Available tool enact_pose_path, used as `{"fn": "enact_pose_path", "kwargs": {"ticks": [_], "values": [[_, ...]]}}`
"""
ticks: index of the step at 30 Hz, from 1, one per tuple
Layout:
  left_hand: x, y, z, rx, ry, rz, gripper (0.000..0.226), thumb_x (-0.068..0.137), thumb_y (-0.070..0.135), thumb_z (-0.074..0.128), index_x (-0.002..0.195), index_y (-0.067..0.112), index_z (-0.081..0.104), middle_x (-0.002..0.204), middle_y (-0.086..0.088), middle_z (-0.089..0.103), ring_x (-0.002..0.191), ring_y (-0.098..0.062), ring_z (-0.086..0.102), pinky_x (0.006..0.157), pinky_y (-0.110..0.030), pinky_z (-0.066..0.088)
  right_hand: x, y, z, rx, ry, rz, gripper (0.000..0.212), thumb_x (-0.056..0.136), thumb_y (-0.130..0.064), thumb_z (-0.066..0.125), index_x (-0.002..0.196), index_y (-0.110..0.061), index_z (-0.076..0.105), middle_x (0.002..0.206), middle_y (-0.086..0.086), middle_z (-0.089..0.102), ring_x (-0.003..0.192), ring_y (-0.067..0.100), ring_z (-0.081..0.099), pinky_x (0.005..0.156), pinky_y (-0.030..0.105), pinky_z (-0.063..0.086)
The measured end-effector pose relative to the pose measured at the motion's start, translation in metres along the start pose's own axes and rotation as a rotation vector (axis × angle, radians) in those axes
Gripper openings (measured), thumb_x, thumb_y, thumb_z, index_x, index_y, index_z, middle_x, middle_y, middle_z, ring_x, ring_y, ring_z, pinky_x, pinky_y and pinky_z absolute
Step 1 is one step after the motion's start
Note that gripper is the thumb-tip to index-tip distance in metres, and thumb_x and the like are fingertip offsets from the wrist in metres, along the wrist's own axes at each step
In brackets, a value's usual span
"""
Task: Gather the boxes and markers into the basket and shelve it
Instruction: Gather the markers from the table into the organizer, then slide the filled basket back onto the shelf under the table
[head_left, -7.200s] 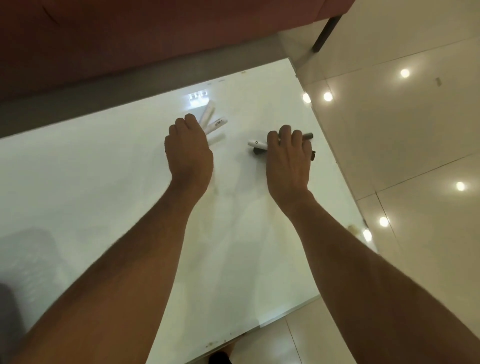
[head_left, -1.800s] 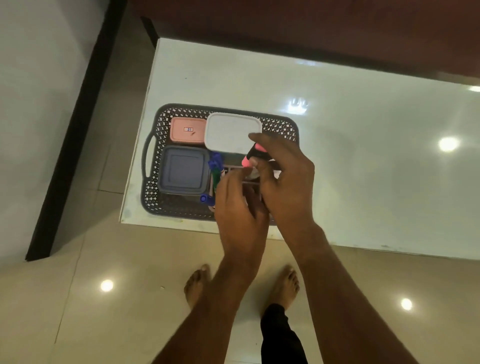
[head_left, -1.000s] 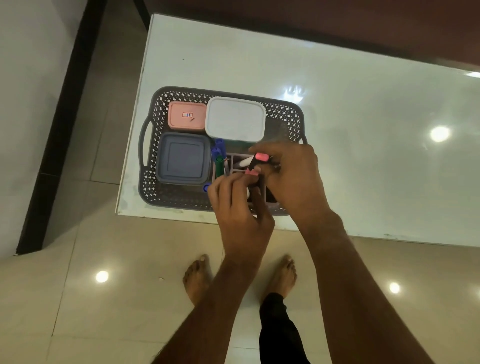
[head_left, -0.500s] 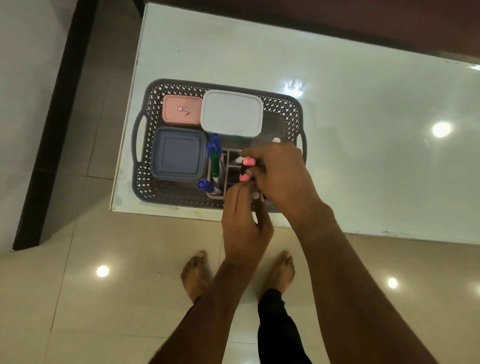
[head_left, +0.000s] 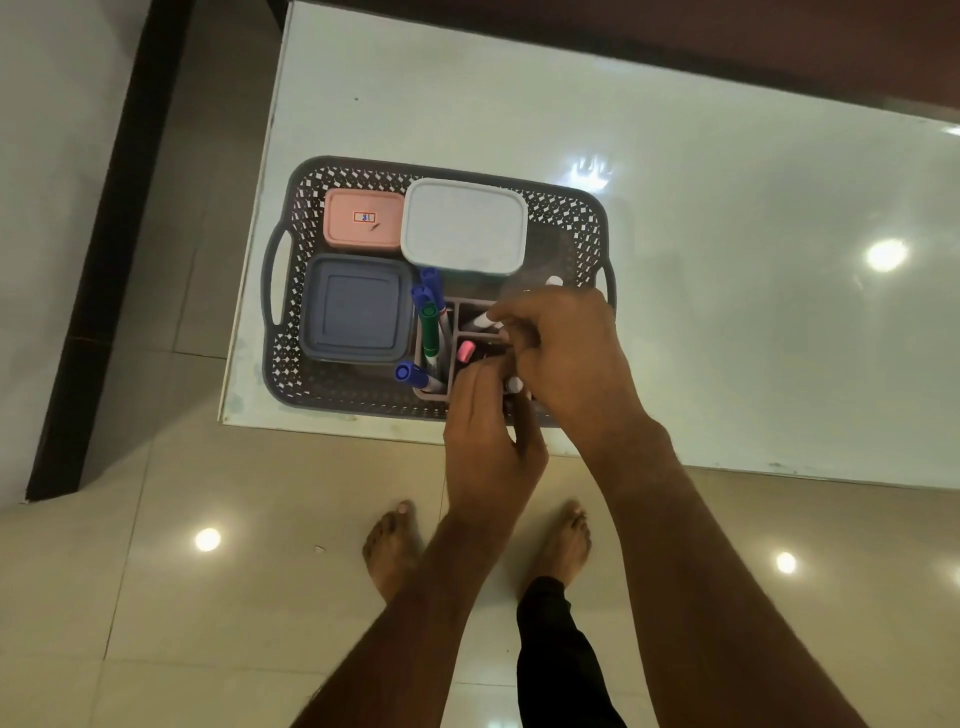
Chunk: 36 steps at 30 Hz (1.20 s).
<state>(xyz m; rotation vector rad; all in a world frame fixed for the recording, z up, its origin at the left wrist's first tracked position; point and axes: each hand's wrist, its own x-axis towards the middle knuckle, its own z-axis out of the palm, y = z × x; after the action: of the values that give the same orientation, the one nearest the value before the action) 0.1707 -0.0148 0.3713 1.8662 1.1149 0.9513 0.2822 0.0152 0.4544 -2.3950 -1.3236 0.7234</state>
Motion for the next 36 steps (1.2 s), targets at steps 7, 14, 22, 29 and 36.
{"fn": "enact_pose_path", "kwargs": {"ticks": [7,14,22,29,36], "values": [[0.009,0.006,-0.003,-0.036,-0.012,0.072,0.044,0.081,-0.001,0.075,0.115,0.013,0.053,0.103,-0.016,0.070,0.099,-0.022,0.066,0.085,-0.035,0.059,-0.005,0.006,0.001,0.160,0.243,-0.094,0.017,0.094,-0.008,0.069,0.106,-0.012,0.079,0.101,0.006,0.079,0.090,0.020,0.073,0.086,0.020,0.050],[0.033,0.026,-0.017,-0.056,-0.056,0.127,0.034,0.092,0.011,0.066,0.122,-0.006,0.060,0.117,-0.017,0.066,0.111,-0.029,0.065,0.090,-0.047,0.058,-0.009,0.016,-0.007,0.321,0.717,-0.153,0.014,0.094,-0.005,0.068,0.105,-0.004,0.076,0.097,0.005,0.076,0.085,0.010,0.070,0.080,0.016,0.057],[0.112,0.009,-0.055,0.275,-0.082,0.103,0.050,0.101,0.023,0.055,0.145,0.001,0.047,0.148,-0.017,0.052,0.141,-0.028,0.047,0.116,-0.044,0.044,0.003,0.059,0.005,0.552,0.639,0.074,0.040,0.098,-0.014,0.065,0.138,-0.009,0.059,0.137,-0.001,0.063,0.127,0.013,0.059,0.108,0.044,0.050],[0.144,-0.065,-0.105,0.505,-0.114,-0.104,0.058,0.102,0.025,0.056,0.154,0.008,0.035,0.157,-0.014,0.043,0.147,-0.030,0.039,0.119,-0.048,0.038,0.011,0.091,0.034,0.707,0.447,0.264,0.057,0.097,-0.012,0.063,0.151,-0.013,0.045,0.153,-0.001,0.051,0.141,0.016,0.049,0.119,0.045,0.041],[0.154,-0.095,-0.123,0.077,-0.112,-0.406,0.054,0.100,0.024,0.062,0.151,0.016,0.046,0.149,-0.001,0.056,0.137,-0.015,0.053,0.116,-0.042,0.045,0.011,0.082,0.033,0.890,0.373,0.248,0.041,0.097,0.001,0.056,0.132,-0.019,0.064,0.126,-0.004,0.071,0.117,0.010,0.066,0.101,0.031,0.054]]}}
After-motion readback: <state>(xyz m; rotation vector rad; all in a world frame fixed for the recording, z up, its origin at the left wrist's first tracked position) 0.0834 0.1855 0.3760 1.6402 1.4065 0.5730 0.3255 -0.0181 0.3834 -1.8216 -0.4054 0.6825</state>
